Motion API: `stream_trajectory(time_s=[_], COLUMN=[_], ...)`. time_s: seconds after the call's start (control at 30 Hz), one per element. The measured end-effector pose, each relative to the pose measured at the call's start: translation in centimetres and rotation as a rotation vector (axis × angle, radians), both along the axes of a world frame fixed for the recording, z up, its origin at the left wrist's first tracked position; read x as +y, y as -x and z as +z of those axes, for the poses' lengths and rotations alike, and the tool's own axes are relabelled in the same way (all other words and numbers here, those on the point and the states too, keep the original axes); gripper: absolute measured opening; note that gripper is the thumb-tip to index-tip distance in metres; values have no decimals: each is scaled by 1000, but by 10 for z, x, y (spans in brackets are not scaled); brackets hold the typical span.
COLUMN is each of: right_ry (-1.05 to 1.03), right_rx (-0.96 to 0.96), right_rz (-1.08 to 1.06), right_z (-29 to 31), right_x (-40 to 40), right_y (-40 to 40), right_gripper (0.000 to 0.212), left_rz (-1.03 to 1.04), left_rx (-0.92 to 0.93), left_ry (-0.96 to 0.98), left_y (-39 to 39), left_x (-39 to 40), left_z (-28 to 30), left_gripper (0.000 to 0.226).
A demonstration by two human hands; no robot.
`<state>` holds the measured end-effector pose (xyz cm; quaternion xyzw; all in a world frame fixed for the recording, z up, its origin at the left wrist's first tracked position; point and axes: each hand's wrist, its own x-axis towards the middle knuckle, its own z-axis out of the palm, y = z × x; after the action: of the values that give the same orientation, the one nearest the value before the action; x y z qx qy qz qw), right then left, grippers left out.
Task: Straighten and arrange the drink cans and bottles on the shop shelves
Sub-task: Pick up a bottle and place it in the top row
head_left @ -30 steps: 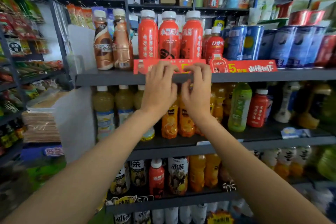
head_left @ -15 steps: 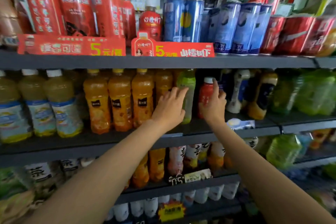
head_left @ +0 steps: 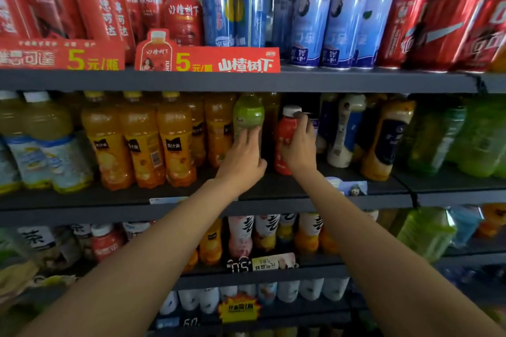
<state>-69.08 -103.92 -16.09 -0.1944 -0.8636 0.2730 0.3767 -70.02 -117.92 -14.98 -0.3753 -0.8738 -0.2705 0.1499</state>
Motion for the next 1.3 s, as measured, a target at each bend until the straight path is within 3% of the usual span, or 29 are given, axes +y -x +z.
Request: stream_trajectory(time_s=[0.2, 0.4, 0.5, 0.67, 0.83, 0.93, 1.0, 1.13, 1.3], right_ry=[169, 250, 309, 359, 215, 204, 196, 133, -1], right_rx=[27, -47, 101, 340, 686, 802, 789, 572, 488], right_rz=[-49, -162, -62, -38, 10, 113, 208, 414, 377], right_z=[9, 7, 1, -11, 37, 87, 116, 154, 179], right_x=[-1, -13, -22, -47, -87, -114, -135, -165, -194], right_y=[8, 6, -10, -55, -85, -84, -80, -67, -39], right_gripper=[82, 72, 69, 67, 66, 65, 69, 74, 70], left_rz=[-22, 14, 13, -219, -366, -387, -369, -275, -205], left_rx=[-18, -160, -179, -142, -77, -60, -54, -11, 14], left_ry=[-2, -52, -43, 15, -325, -462, -577, -725, -834], left_y=[-5, -1, -2, -15, -34, -39, -40, -27, -11], left_x=[4, 2, 2, -1, -24, -42, -56, -87, -125], left_z=[2, -8, -11, -7, 22, 44, 61, 88, 129], left_gripper=[68, 70, 72, 87, 72, 73, 71, 68, 59])
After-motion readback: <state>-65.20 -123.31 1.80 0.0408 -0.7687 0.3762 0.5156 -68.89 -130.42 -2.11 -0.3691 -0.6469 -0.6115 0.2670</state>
